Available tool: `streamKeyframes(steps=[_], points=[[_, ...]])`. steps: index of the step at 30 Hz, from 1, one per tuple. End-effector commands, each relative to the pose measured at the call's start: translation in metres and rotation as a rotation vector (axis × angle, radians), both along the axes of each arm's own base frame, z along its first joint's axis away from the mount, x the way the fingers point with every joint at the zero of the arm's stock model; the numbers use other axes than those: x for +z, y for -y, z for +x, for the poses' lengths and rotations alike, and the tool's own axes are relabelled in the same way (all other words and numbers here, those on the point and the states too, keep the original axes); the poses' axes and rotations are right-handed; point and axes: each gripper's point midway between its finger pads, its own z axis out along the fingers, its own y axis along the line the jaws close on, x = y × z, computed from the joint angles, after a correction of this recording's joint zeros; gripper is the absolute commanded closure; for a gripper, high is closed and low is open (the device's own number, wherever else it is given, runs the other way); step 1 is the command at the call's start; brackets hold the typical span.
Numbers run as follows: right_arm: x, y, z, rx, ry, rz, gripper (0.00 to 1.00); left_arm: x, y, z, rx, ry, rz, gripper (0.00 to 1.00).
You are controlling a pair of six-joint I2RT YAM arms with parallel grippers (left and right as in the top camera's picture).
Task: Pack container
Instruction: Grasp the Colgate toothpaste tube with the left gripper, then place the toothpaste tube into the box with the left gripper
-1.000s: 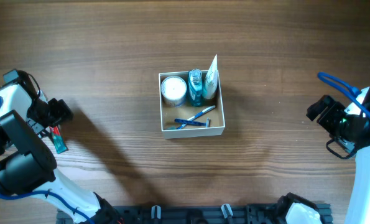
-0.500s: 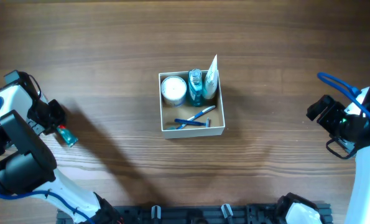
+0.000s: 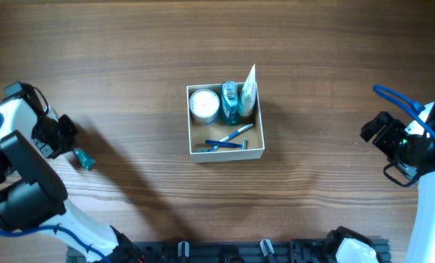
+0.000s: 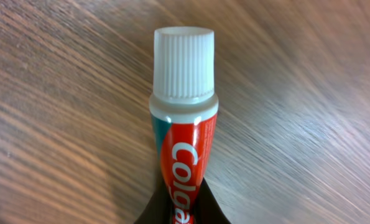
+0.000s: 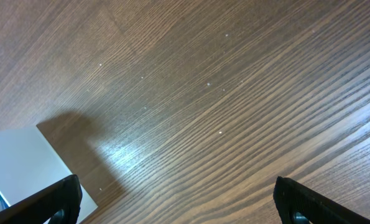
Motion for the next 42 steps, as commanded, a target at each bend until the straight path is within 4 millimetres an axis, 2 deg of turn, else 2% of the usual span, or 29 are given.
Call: streamKeyframes(steps=[1,3,5,8,10,11,13,15,17,23,27,30,31,35,39,42], points=[[-0.002,0.0,0.0,0.012,-0.007,0.002,0.0,0.078,0.023,0.045,-0.077,0.231,0.03,0.96],[-0.002,0.0,0.0,0.012,-0.006,0.001,0.0,0.119,0.056,0.062,-0.207,0.359,0.037,0.96],[-0.002,0.0,0.0,0.012,-0.005,0.001,0.0,0.156,0.096,0.069,-0.385,0.471,0.068,0.96],[-0.002,0.0,0.001,0.012,-0.001,0.0,0.0,0.21,0.174,0.067,-0.795,0.654,0.141,0.96],[-0.001,0.0,0.002,0.012,0.0,-0.001,0.0,0.24,0.24,0.055,-1.147,0.786,0.194,0.96],[-0.001,0.0,0.002,0.012,0.0,-0.001,0.0,0.249,0.273,0.047,-1.305,0.84,0.215,0.96],[-0.001,0.0,0.001,0.013,0.0,-0.001,0.0,0.252,0.314,0.034,-1.469,0.886,0.206,0.96],[-0.001,0.0,0.001,0.012,0.0,-0.001,0.0,0.245,0.347,0.023,-1.571,0.892,0.166,0.96],[-0.001,0.0,0.002,0.012,0.0,-0.001,0.0,0.227,0.375,0.014,-1.652,0.852,0.113,0.96],[-0.001,0.0,0.001,0.013,0.0,-0.001,0.0,0.163,0.412,-0.003,-1.776,0.658,0.008,0.96],[-0.001,0.0,0.001,0.012,0.0,-0.001,0.0,0.126,0.418,-0.006,-1.805,0.54,-0.028,0.96],[-0.001,0.0,0.001,0.012,0.0,-0.001,0.0,0.111,0.417,-0.004,-1.803,0.492,-0.039,0.92],[-0.001,0.0,0.001,0.012,0.0,-0.001,0.0,0.109,0.417,-0.004,-1.803,0.487,-0.041,0.89],[-0.001,0.0,0.001,0.013,0.0,-0.001,0.0,0.107,0.417,-0.004,-1.804,0.481,-0.042,0.61],[-0.002,0.0,0.001,0.012,-0.002,0.0,0.0,0.112,0.413,-0.003,-1.789,0.484,-0.017,0.6],[-0.001,-0.002,0.002,0.033,0.001,0.0,0.0,0.142,0.397,0.002,-1.633,0.521,0.074,0.57]])
